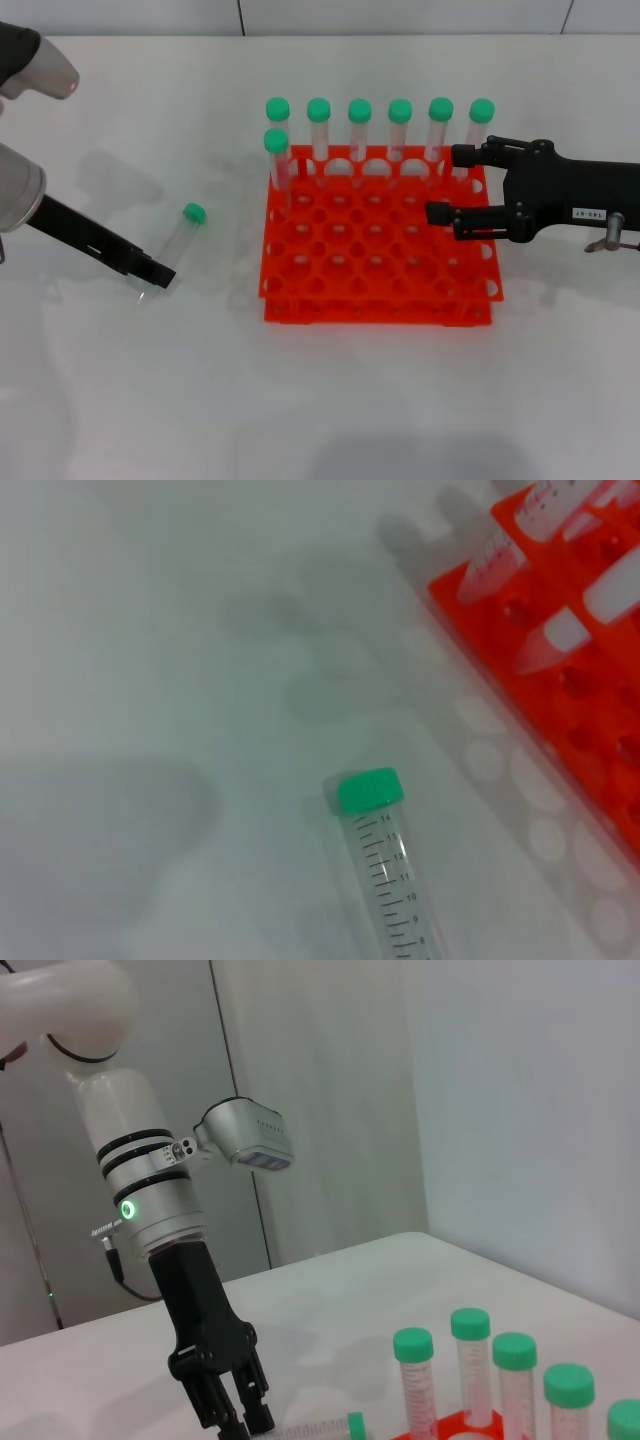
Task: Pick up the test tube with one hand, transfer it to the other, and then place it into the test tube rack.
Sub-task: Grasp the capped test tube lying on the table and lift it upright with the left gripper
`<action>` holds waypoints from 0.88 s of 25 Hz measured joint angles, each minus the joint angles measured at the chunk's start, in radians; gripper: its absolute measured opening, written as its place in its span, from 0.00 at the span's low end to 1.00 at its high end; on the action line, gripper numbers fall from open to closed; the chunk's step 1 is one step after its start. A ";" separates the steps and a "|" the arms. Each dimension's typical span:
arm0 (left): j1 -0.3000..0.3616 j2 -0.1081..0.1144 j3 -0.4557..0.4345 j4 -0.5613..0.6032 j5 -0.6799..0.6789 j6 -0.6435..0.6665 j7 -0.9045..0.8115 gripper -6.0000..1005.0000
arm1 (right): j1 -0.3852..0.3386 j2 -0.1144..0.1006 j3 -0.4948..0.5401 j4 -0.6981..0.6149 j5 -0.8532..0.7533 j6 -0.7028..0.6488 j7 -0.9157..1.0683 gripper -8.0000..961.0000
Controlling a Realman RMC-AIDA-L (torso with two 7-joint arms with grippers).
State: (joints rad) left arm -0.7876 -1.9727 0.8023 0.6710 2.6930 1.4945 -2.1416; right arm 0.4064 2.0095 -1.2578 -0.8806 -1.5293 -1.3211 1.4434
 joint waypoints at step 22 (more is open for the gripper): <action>-0.001 0.000 0.013 -0.001 0.001 -0.030 -0.005 0.40 | 0.000 0.000 0.000 0.000 0.000 0.000 -0.001 0.91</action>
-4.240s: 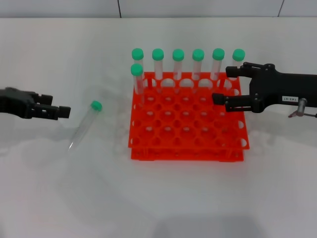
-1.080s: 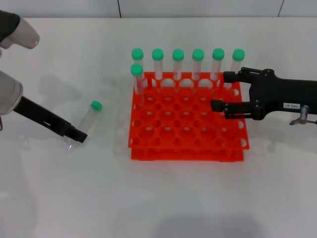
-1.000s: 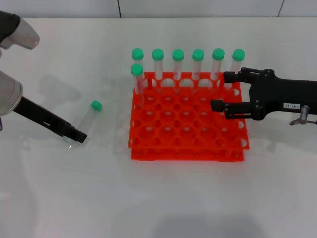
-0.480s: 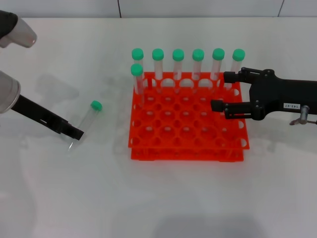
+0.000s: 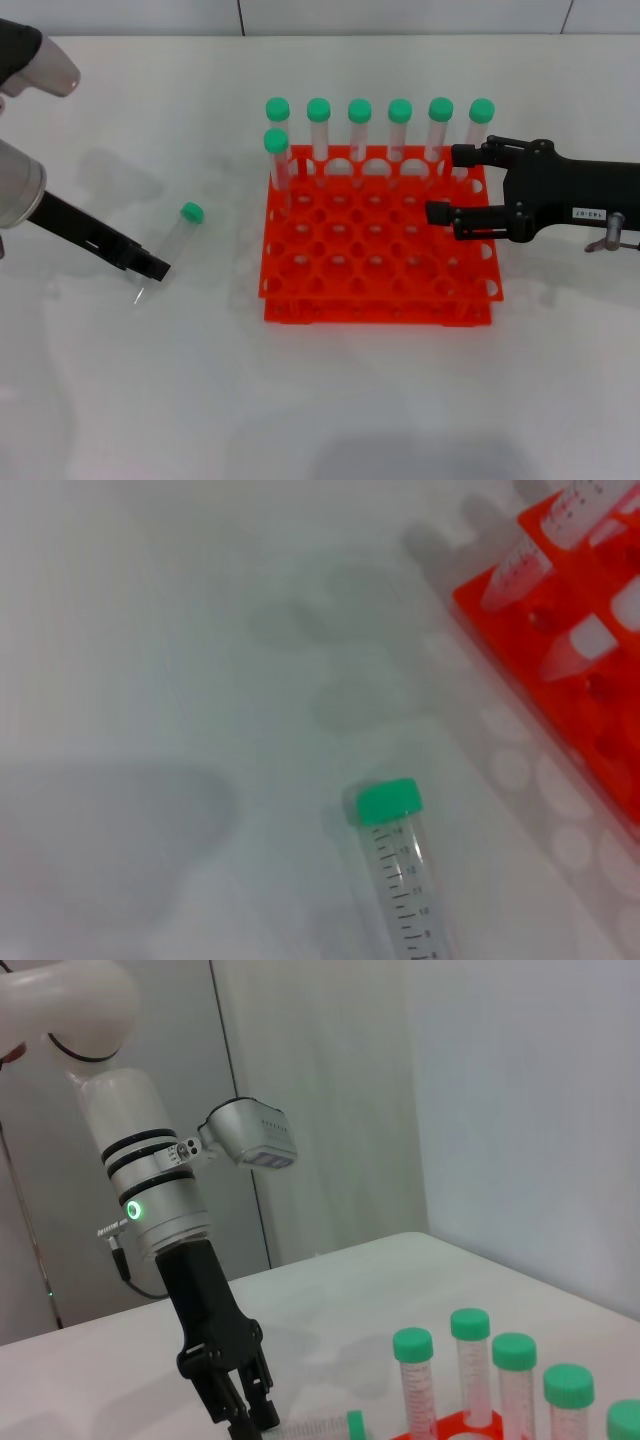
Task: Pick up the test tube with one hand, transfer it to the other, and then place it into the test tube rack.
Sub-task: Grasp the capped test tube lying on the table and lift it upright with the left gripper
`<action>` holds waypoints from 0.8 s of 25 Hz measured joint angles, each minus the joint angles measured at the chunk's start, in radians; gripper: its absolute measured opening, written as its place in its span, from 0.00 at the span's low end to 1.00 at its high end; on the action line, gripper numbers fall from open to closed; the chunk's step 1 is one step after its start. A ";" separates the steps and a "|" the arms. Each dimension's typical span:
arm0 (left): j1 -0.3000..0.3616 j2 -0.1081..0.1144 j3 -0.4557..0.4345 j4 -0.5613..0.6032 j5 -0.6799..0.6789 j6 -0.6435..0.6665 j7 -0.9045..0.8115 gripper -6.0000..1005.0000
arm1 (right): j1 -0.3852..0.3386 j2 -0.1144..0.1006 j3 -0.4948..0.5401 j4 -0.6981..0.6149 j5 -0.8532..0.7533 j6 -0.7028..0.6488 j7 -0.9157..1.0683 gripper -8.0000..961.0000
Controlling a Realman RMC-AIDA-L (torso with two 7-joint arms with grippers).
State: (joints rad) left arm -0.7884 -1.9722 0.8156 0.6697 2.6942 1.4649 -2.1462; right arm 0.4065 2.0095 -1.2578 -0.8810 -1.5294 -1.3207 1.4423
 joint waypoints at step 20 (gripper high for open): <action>0.002 0.000 0.011 -0.002 0.000 -0.003 -0.006 0.32 | -0.003 0.000 0.000 -0.009 0.000 -0.001 0.000 0.91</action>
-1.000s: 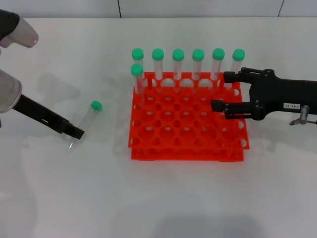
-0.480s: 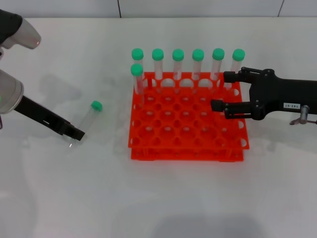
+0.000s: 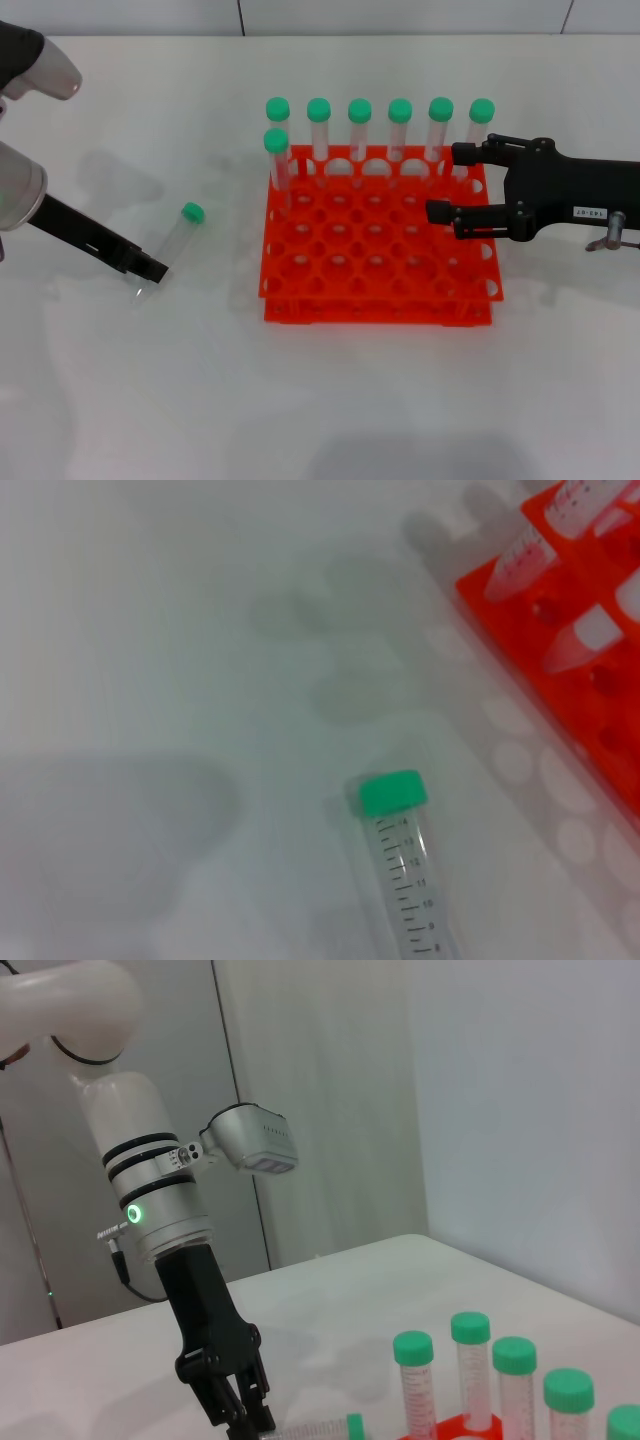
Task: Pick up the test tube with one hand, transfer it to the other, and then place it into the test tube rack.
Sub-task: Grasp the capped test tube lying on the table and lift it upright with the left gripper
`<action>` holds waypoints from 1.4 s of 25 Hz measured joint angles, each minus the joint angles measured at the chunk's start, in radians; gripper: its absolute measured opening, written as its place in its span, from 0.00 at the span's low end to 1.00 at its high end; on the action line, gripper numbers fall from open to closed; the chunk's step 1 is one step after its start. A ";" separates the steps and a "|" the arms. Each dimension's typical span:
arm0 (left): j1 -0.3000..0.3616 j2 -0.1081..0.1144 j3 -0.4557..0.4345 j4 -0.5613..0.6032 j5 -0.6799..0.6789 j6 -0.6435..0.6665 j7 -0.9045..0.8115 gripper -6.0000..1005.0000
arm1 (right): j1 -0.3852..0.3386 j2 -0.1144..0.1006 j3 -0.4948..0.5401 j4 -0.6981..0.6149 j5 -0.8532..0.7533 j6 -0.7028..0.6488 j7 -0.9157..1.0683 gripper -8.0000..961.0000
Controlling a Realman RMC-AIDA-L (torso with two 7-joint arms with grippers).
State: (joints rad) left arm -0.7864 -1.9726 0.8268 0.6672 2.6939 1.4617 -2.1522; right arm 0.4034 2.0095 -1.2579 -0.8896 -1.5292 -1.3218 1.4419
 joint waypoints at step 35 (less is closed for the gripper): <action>0.008 0.006 0.000 -0.012 -0.004 -0.026 0.000 0.19 | 0.002 0.000 0.009 -0.003 0.001 -0.001 0.000 0.91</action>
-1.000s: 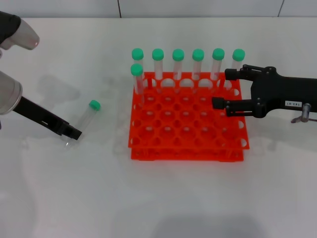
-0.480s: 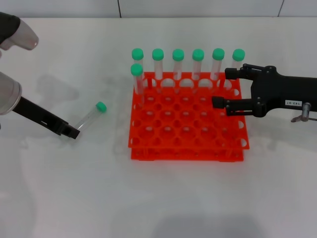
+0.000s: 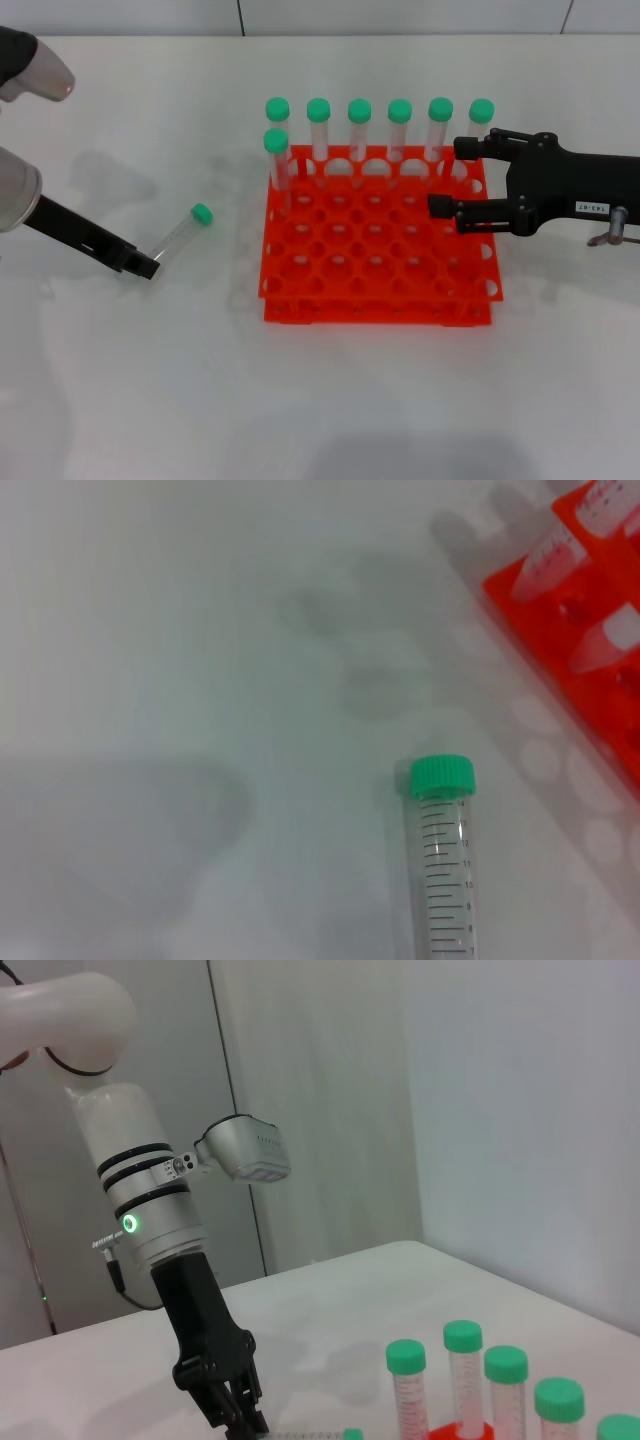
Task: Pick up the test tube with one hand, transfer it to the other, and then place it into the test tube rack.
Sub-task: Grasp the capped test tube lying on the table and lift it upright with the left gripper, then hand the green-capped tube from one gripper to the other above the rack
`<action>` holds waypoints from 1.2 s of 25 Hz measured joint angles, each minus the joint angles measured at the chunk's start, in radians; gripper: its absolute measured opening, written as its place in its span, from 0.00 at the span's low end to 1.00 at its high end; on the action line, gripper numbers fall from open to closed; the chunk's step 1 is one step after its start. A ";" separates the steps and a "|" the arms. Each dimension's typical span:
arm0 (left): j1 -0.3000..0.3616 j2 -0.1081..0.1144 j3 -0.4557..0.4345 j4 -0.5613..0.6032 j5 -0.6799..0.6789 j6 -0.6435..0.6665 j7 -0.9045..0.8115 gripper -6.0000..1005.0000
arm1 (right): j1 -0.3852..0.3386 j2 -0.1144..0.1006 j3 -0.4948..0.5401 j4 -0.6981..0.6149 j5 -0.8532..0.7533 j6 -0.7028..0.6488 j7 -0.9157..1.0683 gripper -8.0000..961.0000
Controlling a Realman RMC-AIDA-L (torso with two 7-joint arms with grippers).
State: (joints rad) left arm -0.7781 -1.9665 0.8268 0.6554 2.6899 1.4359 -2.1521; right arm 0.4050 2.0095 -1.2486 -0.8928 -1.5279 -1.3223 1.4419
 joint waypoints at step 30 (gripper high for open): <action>0.097 0.056 -0.080 0.167 -0.301 0.004 0.056 0.18 | -0.002 0.000 0.031 0.001 0.001 -0.004 -0.007 0.91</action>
State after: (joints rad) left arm -0.6810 -1.9107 0.7464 0.8219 2.3892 1.4401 -2.0958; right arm 0.4033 2.0098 -1.2178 -0.8920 -1.5272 -1.3262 1.4348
